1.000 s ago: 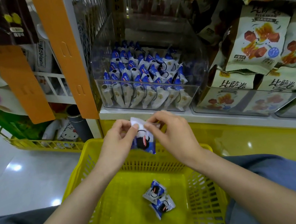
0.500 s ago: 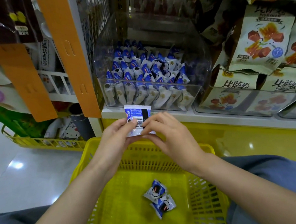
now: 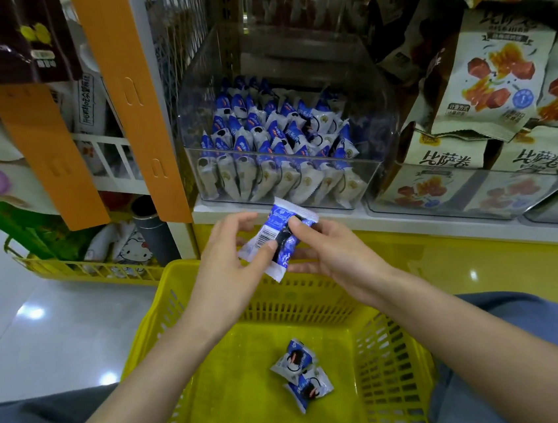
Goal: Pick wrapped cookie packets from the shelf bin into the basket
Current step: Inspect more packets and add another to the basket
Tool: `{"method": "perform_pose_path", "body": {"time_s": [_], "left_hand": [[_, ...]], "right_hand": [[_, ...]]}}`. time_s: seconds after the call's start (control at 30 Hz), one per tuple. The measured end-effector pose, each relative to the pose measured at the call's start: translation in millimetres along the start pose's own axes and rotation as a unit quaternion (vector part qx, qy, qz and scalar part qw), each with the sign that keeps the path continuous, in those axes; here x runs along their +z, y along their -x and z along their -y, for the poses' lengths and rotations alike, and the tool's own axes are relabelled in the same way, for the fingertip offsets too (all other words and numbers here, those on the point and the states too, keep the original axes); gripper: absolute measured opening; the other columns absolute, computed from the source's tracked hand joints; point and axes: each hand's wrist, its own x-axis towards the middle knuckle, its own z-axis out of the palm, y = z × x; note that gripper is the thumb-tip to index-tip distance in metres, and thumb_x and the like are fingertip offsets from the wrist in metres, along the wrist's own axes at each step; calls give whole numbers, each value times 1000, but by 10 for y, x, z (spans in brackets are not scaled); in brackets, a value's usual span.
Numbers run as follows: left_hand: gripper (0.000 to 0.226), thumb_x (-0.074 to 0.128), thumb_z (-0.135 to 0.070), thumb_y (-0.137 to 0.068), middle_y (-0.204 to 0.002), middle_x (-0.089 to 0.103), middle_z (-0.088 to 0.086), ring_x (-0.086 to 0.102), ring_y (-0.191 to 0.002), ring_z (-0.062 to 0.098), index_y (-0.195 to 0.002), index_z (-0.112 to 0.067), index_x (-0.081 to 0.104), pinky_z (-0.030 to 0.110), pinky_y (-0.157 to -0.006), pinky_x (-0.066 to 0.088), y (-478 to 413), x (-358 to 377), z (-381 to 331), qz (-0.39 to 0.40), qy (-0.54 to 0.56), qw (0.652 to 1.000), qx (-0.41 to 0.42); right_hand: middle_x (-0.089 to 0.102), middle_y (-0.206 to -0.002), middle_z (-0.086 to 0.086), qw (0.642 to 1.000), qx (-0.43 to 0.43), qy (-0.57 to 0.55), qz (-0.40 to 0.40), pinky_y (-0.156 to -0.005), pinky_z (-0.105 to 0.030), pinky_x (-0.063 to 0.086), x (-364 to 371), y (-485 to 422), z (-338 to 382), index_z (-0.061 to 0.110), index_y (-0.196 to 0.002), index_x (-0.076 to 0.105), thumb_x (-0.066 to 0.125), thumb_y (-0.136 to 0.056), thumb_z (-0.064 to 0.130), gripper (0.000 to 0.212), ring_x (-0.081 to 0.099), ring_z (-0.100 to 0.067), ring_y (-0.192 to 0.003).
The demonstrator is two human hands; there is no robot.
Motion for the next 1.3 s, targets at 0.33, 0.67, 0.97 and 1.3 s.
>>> {"method": "perform_pose_path", "body": {"time_s": [0.33, 0.67, 0.97, 1.3], "left_hand": [[15, 59, -18, -88, -100, 64, -7, 63, -86, 15, -102, -23, 57, 36, -77, 53, 4, 17, 13, 35, 22, 999, -23], [30, 50, -20, -92, -93, 56, -12, 57, -76, -2, -121, -21, 47, 15, -67, 47, 83, 50, 100, 29, -125, 990, 51], [21, 45, -20, -93, -69, 50, -13, 50, -57, 0, -114, -19, 48, 15, -47, 38, 53, 22, 108, 13, -183, 982, 39], [20, 44, -15, -95, -104, 62, 8, 60, -92, 24, -111, -9, 53, 42, -74, 49, 48, -30, 19, -7, -226, 971, 77]], "right_hand": [[68, -108, -9, 998, -36, 48, 14, -77, -25, 53, 20, 3, -34, 8, -123, 47, 59, -88, 22, 39, 66, -15, -88], [62, -105, -3, 991, -103, 80, 2, -66, -26, 57, 60, -14, -107, 14, -110, 50, 63, -85, 9, 29, 65, -10, -78], [61, -98, 3, 987, -134, 84, 16, -65, -25, 57, 103, -49, -193, 24, -96, 48, 62, -85, 5, 26, 64, -3, -72], [59, -104, 7, 978, -152, 130, 57, -64, -20, 54, 109, -3, -224, 26, -98, 48, 62, -86, 7, 26, 63, -14, -90]]}}
